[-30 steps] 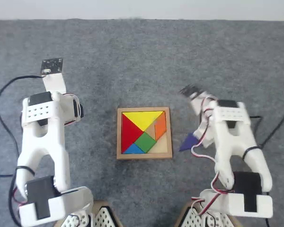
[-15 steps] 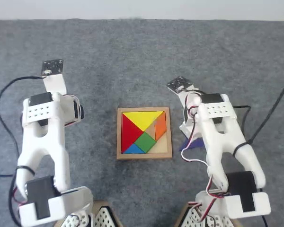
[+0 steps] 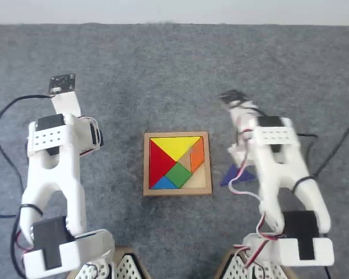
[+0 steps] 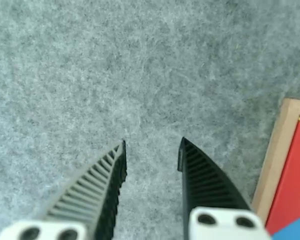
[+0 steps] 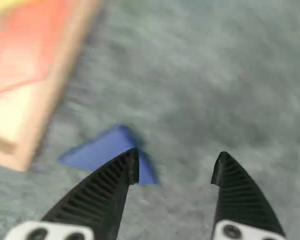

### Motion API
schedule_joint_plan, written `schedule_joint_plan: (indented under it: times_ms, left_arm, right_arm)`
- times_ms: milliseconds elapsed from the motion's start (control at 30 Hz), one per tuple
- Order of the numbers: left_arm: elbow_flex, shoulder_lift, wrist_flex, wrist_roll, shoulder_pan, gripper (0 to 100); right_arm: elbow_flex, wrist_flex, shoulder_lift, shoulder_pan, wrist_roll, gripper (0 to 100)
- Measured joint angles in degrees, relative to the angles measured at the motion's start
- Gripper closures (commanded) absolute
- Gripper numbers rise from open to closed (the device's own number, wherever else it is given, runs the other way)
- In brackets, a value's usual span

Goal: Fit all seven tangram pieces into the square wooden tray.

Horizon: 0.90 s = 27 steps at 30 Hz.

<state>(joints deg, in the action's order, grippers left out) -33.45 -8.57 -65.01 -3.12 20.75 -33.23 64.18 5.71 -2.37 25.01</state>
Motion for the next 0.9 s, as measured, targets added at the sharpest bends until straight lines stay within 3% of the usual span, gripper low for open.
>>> schedule_joint_plan:
  times_ms: [233, 733, 900]
  left_arm:
    - [-1.93, 0.00, 0.62, -0.09, 0.00, 83]
    - [-1.93, 0.00, 0.62, -0.09, 0.00, 83]
    - [-1.93, 0.00, 0.62, -0.09, 0.00, 83]
  right_arm:
    - [-5.80, -2.29, 0.00, 1.32, -1.67, 90.1]
    - [-7.03, -5.10, -2.55, 1.49, -3.52, 90.1]
    - [-8.53, -4.13, -2.02, 1.05, -0.79, 89.9]
